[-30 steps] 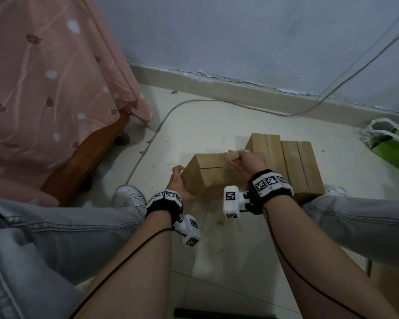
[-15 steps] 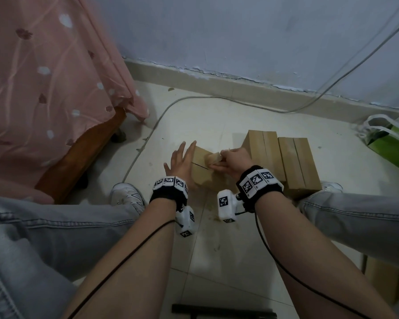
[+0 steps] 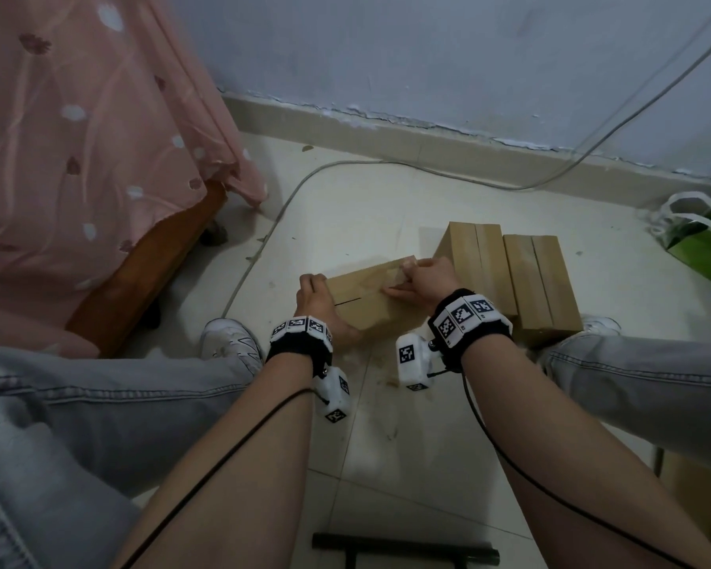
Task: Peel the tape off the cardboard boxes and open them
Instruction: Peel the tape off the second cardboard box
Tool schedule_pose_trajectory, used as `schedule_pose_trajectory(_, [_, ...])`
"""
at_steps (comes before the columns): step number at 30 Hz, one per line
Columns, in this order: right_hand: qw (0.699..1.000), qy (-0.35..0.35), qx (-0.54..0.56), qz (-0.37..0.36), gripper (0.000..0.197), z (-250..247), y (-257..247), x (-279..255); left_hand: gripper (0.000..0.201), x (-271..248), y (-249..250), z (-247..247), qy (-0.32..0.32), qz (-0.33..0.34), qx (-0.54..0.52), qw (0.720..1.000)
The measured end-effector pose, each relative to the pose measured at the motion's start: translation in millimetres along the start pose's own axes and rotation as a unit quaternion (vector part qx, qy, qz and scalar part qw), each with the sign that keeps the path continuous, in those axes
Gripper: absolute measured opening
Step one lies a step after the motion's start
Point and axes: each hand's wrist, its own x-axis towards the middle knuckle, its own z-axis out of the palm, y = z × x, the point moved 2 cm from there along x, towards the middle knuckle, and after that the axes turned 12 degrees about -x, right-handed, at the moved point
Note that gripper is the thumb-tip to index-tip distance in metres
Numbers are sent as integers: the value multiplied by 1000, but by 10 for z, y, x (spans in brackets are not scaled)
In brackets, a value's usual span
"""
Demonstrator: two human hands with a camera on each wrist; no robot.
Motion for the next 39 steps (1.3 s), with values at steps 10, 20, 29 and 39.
schedule_pose_trajectory(10, [989,126,66,33,29,-324,47,87,116,8,-120,-1,-35,-69,-10,997])
schedule_pose_trajectory(20, [967,253,22,5,15,-523,-65,182,110,-28,-250,4,-45,-80,4,996])
schedule_pose_trajectory(29, [962,202,181,-18,20,-393,-195,102,111,-48,-261,-4,-61,-99,27,993])
schedule_pose_trajectory(39, [883,15,-455,-113,83,-53,-311,-18,108,-62,-163,24,-50,-101,44,993])
